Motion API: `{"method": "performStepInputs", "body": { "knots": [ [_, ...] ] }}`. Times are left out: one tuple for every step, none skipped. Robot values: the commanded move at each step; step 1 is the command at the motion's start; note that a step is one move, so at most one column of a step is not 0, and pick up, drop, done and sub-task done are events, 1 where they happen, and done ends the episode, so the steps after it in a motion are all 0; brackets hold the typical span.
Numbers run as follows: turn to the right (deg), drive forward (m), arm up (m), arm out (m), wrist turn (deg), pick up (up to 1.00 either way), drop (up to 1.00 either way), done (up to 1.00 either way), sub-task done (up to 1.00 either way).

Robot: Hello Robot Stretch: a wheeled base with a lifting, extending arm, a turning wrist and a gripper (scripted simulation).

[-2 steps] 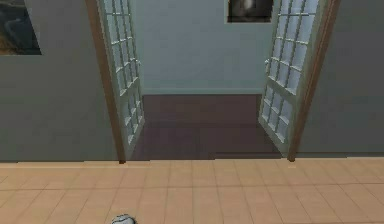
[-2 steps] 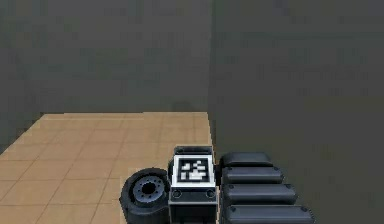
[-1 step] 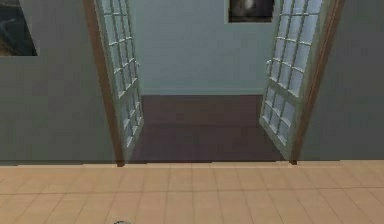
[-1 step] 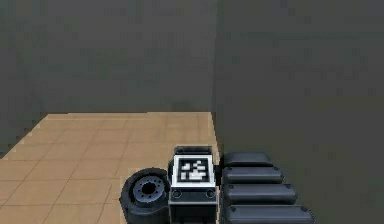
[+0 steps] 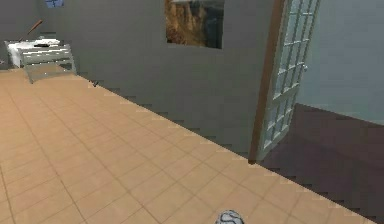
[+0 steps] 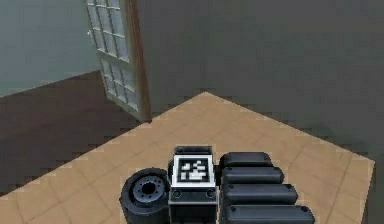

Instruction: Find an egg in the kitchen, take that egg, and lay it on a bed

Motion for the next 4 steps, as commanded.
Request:
{"method": "performStepInputs", "body": {
  "knots": [
    [-42.0,0.0,0.0,0.0,0.0,0.0,0.0,0.0,0.0],
    [0.0,1.0,0.0,0.0,0.0,0.0,0.0,0.0,0.0],
    [0.0,1.0,0.0,0.0,0.0,0.0,0.0,0.0,0.0],
    [0.0,1.0,0.0,0.0,0.0,0.0,0.0,0.0,0.0]
  ]
}}
